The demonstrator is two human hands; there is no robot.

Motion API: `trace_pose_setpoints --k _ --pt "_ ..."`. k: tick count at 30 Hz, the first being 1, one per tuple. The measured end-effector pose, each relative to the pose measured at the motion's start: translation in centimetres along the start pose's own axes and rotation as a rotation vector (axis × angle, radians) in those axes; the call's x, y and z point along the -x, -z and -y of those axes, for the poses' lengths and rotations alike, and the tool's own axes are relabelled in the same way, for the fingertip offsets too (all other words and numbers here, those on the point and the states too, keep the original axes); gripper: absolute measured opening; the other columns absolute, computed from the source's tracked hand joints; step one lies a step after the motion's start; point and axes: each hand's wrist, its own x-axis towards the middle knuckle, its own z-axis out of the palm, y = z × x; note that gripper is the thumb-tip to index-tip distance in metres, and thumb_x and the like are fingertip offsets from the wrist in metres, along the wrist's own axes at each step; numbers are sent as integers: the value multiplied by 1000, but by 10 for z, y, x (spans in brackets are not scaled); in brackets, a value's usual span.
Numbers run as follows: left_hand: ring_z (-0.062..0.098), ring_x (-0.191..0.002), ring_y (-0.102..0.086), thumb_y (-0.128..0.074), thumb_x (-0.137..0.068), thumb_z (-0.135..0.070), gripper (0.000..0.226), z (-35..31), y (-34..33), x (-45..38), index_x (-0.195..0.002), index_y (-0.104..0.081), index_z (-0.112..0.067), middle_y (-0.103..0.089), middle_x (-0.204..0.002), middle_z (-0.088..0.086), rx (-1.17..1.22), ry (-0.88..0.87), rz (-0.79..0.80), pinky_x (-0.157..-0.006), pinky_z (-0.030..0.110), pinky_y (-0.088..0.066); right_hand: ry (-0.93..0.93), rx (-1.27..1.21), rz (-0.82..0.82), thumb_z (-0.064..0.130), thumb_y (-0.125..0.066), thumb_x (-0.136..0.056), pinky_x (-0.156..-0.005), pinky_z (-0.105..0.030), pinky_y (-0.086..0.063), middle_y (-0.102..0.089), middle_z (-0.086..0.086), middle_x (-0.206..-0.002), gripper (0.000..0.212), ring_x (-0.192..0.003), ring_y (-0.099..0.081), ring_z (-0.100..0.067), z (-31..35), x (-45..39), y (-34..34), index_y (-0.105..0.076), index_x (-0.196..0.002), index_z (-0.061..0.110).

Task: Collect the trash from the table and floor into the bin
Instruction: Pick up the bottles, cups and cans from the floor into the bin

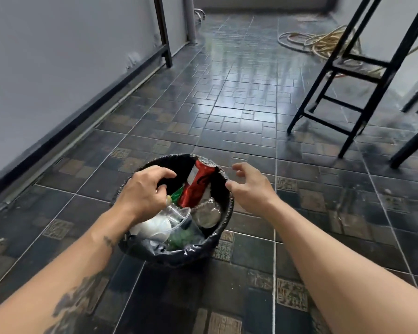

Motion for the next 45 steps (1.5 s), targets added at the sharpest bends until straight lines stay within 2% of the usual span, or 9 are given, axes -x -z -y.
trace_pose_setpoints --k 9,14,17,23,27,31,37,40,45 --pt "5 -85 -72 -59 -91 -4 29 -156 -52 -22 -103 -76 -24 -75 -93 -13 329 -74 76 -78 20 -57 0 123 -63 31 -69 -86 -93 -26 -45 -60 1 -135 53 -107 -63 -15 -72 58 107 -53 -137 26" --pt "6 -80 -71 -58 -89 -2 29 -235 -110 -22 -98 -76 -23 -75 -89 -10 368 -129 204 -69 15 -54 -93 131 -121 33 -67 -88 -100 -31 -46 -56 2 -138 55 -115 -58 -16 -131 105 173 -50 -139 26" --pt "-5 -72 -65 -62 -90 -3 25 -294 -144 -18 -98 -78 -21 -76 -87 -9 343 -180 291 -68 7 -48 -176 133 -167 34 -68 -87 -102 -33 -44 -55 3 -138 56 -119 -55 -16 -168 142 220 -49 -140 27" --pt "21 -92 -73 -59 -90 -15 25 -427 -185 0 -105 -77 -23 -79 -100 0 180 -265 556 -86 33 -58 -430 70 -295 34 -69 -84 -103 -35 -45 -56 0 -135 58 -120 -56 -19 -221 231 312 -50 -139 25" --pt "30 -107 -69 -52 -83 -19 37 -482 -215 22 -114 -73 -26 -75 -114 4 -29 -397 710 -92 40 -56 -618 114 -254 39 -67 -82 -106 -40 -42 -51 -8 -141 67 -127 -51 -26 -265 258 337 -42 -143 23" --pt "28 -105 -69 -51 -76 -21 49 -505 -254 10 -121 -67 -32 -72 -117 -1 -174 -533 765 -90 40 -58 -744 50 -281 41 -65 -83 -109 -43 -39 -41 -9 -148 75 -134 -45 -27 -310 250 333 -33 -149 23" --pt "29 -122 -60 -58 -91 -36 57 -504 -325 -57 -146 -45 -27 -54 -137 2 -498 -787 865 -93 41 -54 -829 -28 -422 39 -66 -85 -105 -44 -38 -32 -9 -148 83 -134 -43 -32 -383 185 313 -21 -153 23" --pt "31 -126 -57 -57 -92 -45 66 -473 -374 -75 -152 -38 -24 -49 -143 5 -523 -781 861 -96 42 -52 -847 -13 -457 36 -68 -83 -104 -45 -39 -35 -13 -142 83 -131 -45 -35 -414 145 308 -22 -150 22" --pt "36 -128 -51 -49 -91 -49 65 -396 -442 -80 -147 -38 -19 -45 -143 9 -451 -570 858 -102 50 -47 -914 88 -405 36 -67 -82 -104 -50 -41 -32 -11 -140 87 -127 -46 -41 -449 91 300 -13 -151 30"
